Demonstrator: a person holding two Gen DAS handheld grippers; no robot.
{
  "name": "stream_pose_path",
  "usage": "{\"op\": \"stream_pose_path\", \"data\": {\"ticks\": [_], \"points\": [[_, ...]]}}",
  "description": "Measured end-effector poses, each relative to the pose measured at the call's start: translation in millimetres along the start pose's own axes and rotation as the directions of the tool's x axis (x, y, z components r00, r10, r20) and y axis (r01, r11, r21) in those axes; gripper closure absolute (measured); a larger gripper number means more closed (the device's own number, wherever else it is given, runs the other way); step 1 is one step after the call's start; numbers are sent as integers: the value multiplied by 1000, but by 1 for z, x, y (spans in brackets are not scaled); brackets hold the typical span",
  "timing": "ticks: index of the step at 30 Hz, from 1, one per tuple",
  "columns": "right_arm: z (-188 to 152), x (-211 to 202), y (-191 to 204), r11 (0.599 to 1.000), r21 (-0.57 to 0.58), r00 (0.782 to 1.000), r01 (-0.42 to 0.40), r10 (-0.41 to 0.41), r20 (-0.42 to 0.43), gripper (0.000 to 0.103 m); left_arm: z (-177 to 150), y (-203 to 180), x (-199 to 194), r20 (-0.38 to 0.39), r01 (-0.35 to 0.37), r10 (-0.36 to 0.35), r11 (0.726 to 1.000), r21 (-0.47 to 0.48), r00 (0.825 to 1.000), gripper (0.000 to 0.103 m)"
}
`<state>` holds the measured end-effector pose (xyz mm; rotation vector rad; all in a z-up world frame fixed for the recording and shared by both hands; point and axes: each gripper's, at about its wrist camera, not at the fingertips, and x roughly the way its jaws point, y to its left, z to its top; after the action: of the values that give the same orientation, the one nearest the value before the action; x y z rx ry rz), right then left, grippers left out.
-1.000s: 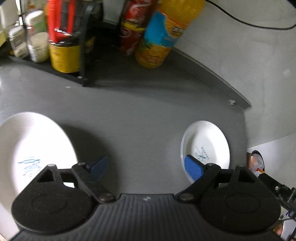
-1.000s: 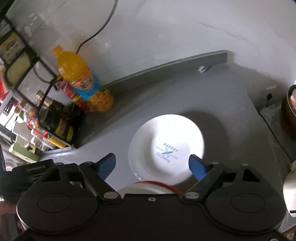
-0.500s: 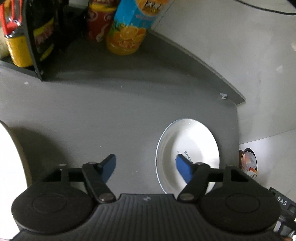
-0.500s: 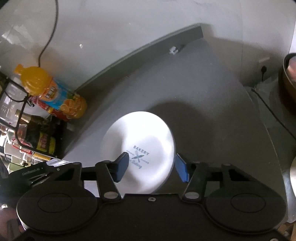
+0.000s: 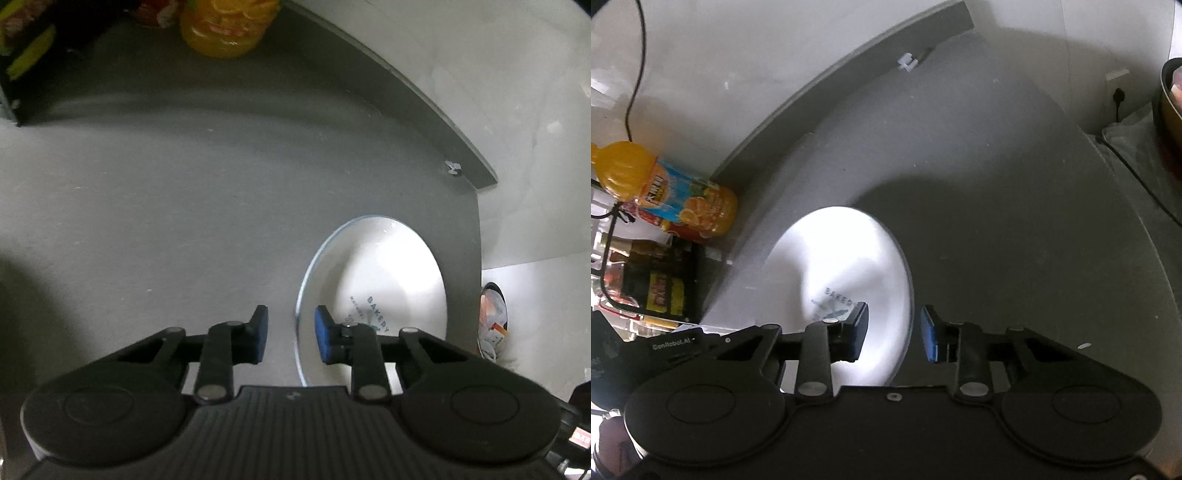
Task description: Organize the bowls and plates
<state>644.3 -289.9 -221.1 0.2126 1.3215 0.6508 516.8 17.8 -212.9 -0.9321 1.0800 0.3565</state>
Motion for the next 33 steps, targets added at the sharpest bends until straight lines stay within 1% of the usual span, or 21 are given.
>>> {"op": "stream_pose_path", "data": {"ticks": [9,13,15,17,19,20,24,28,33], "points": [[0,20,-6,1000,-9,999,9,-9,-41,78,2,-3,21,-35,-9,9,1000,3,999,86],[2,27,-6,1000,-16,998,13,-13,-55,79,5,-4,23,-40,9,-8,1000,1,999,90],[2,29,-6,1000,-20,999,5,-6,-52,83,6,-4,24,-41,14,-14,1000,5,999,91],[2,30,-5,1000,-23,999,-3,2,-49,84,6,-3,25,-45,25,-25,1000,3,999,93],[1,33,-3,1000,-28,998,-5,4,-55,91,5,-2,23,-46,27,-27,1000,-1,999,93],[0,32,-2,1000,-31,999,2,-4,-49,91,5,-3,22,-44,23,-23,1000,9,999,93],[-2,20,1,999,-42,1000,8,-9,-13,95,3,-13,14,-19,-3,4,998,67,1000,94],[1,2,5,999,-50,1000,-9,10,14,95,7,-17,0,-15,23,-22,997,70,1000,94],[2,-12,10,998,-60,999,0,3,42,95,11,-25,-11,-2,44,-43,996,83,999,94]]}}
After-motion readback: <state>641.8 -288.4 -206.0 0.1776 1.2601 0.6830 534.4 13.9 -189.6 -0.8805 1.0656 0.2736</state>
